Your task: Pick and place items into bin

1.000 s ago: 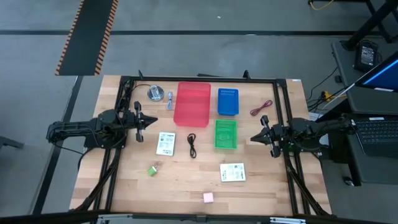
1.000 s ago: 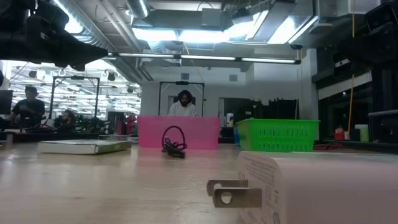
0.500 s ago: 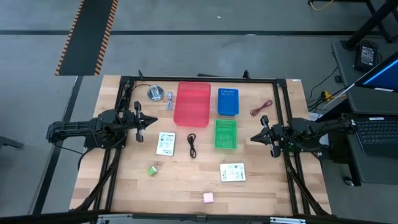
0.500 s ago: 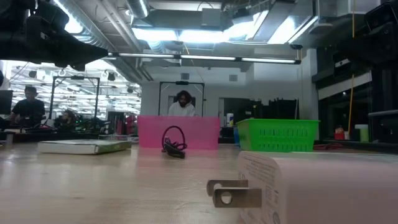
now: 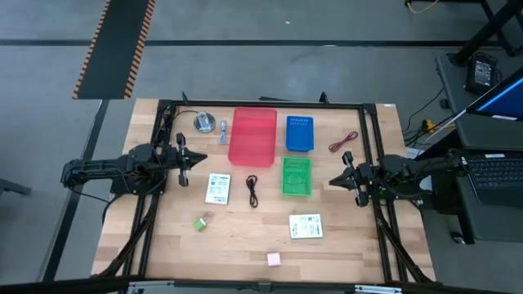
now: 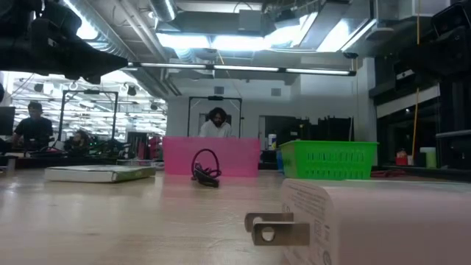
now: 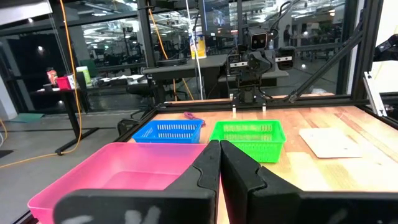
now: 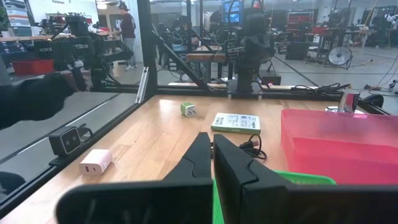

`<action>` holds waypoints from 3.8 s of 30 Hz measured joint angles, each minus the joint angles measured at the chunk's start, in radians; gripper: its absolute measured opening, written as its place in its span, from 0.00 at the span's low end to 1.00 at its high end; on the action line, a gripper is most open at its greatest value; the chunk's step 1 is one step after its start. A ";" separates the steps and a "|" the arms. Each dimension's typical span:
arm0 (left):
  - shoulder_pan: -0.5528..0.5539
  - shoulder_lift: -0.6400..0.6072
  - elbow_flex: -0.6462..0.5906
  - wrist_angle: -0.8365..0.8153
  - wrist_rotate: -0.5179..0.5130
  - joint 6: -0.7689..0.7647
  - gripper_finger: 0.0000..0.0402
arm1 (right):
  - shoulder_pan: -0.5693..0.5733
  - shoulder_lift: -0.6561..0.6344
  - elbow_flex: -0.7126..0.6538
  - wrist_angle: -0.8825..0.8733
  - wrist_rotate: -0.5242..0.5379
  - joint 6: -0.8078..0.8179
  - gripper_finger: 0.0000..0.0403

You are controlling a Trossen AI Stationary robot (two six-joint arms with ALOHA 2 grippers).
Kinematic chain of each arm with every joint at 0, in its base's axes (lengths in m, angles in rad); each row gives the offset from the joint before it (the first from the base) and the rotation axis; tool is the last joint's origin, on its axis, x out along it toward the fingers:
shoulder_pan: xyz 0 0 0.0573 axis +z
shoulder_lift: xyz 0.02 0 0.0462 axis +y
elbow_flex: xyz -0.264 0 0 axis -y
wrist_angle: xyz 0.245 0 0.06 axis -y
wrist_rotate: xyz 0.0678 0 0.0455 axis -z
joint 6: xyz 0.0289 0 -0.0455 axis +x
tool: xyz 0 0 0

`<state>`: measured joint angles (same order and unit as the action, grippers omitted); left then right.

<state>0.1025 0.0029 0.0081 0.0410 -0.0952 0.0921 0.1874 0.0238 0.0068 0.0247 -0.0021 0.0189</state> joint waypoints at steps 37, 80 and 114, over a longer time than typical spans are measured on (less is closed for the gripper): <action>0.000 0.054 0.009 0.008 -0.009 -0.053 0.00 | 0.000 0.050 0.090 -0.034 0.096 0.005 0.00; -0.119 0.671 0.508 -0.357 0.057 -0.184 0.01 | -0.109 1.008 0.715 -0.059 0.052 -0.189 0.00; -0.362 1.063 0.728 -0.809 -0.184 -0.603 0.01 | -0.071 1.388 0.908 0.056 0.106 -0.285 0.00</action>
<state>-0.2591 1.0654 0.7364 -0.7682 -0.2794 -0.5114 0.1164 1.4119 0.9149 0.0811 0.1041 -0.2666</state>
